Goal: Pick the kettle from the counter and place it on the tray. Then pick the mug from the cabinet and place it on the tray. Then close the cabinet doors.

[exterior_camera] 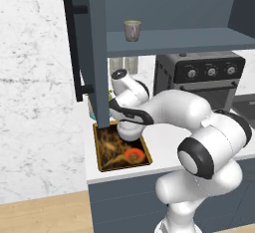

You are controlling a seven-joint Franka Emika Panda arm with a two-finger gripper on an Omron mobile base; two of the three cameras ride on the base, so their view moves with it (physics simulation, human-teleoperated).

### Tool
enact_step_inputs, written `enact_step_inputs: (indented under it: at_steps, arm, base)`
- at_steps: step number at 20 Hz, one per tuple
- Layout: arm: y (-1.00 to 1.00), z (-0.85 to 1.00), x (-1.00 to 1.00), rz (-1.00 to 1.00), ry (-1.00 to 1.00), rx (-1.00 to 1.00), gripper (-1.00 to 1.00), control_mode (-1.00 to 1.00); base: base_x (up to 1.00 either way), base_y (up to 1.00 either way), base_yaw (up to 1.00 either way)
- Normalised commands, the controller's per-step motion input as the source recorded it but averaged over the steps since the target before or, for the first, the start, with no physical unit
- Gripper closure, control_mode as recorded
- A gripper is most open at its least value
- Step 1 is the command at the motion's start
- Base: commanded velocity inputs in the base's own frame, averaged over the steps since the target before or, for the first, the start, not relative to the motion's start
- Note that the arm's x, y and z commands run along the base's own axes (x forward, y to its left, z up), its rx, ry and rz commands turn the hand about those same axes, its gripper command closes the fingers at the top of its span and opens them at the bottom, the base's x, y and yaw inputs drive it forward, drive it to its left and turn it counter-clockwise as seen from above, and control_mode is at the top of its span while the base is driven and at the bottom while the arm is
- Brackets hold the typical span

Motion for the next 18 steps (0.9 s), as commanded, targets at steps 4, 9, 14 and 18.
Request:
enact_step_inputs:
  at_steps: [4,9,14,18]
  arm:
    - [0.04,-0.02,0.12,0.02,0.0,0.05,1.0,-1.0]
    - [0.04,-0.17,0.01,0.02,0.0,0.09,1.0,-1.0]
    - [0.09,-0.25,0.0,0.01,-0.02,0.16,1.0,-1.0]
    - [0.06,-0.24,0.09,0.0,-0.04,0.08,1.0,-1.0]
  base:
    - [0.0,0.0,0.0]
    - [0.0,0.0,0.0]
    - [0.0,0.0,0.0]
    - [0.0,0.0,0.0]
